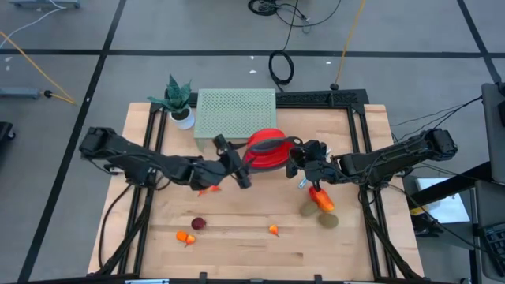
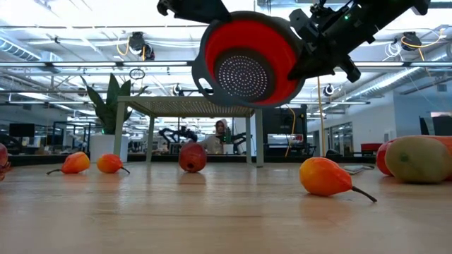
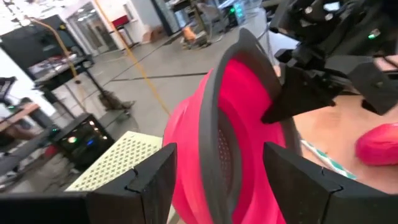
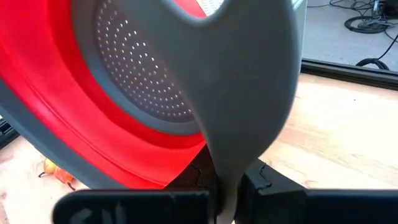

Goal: Pick & Place Fruit
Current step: Put the red strainer bowl on the shelf

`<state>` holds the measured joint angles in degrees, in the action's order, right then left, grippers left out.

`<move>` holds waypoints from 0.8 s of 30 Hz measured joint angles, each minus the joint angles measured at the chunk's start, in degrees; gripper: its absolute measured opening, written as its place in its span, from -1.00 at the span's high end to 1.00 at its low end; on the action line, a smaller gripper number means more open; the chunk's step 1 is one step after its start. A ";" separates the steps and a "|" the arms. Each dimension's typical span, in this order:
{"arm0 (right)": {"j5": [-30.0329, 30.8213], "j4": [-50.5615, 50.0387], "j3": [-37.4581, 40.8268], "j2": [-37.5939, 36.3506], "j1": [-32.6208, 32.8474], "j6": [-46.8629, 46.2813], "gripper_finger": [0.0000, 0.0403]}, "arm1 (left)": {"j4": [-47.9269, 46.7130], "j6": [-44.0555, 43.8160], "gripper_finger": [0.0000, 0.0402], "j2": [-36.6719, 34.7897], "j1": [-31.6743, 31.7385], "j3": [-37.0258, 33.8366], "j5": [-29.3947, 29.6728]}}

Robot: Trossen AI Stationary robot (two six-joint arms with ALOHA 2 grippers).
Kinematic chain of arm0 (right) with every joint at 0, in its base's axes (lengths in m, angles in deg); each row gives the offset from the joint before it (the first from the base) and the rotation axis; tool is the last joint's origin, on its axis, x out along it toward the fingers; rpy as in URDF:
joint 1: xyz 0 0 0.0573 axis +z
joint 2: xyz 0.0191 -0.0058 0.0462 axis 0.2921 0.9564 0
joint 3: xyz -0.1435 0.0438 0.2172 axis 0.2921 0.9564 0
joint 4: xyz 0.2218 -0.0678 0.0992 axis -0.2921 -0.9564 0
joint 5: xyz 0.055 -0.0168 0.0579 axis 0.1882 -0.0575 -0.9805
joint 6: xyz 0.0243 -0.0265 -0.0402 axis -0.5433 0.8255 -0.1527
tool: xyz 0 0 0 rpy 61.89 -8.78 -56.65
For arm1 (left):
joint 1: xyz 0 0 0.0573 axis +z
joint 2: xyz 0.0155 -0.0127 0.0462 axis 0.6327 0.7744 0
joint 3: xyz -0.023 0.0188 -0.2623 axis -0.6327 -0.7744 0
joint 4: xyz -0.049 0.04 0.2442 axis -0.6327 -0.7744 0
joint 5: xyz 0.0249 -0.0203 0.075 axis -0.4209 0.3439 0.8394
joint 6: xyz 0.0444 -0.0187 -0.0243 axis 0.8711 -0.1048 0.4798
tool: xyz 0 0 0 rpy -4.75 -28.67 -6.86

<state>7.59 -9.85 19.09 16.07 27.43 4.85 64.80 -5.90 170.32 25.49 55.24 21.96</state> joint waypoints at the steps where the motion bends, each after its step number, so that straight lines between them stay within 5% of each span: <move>1: 0.00 0.17 0.00 0.00 0.00 0.00 0.97 | -0.39 0.02 -0.19 0.62 0.00 0.58 0.50; 17: -0.26 4.71 0.04 -0.02 0.16 2.12 0.97 | -3.87 -0.72 -0.18 5.50 0.28 4.99 11.28; 24: -0.24 5.46 0.04 -0.02 0.16 2.26 0.97 | -3.96 -0.59 0.23 5.50 0.35 4.99 10.78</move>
<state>7.35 -4.39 19.14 16.05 27.60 7.11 60.84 -6.49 175.82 25.84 60.23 32.73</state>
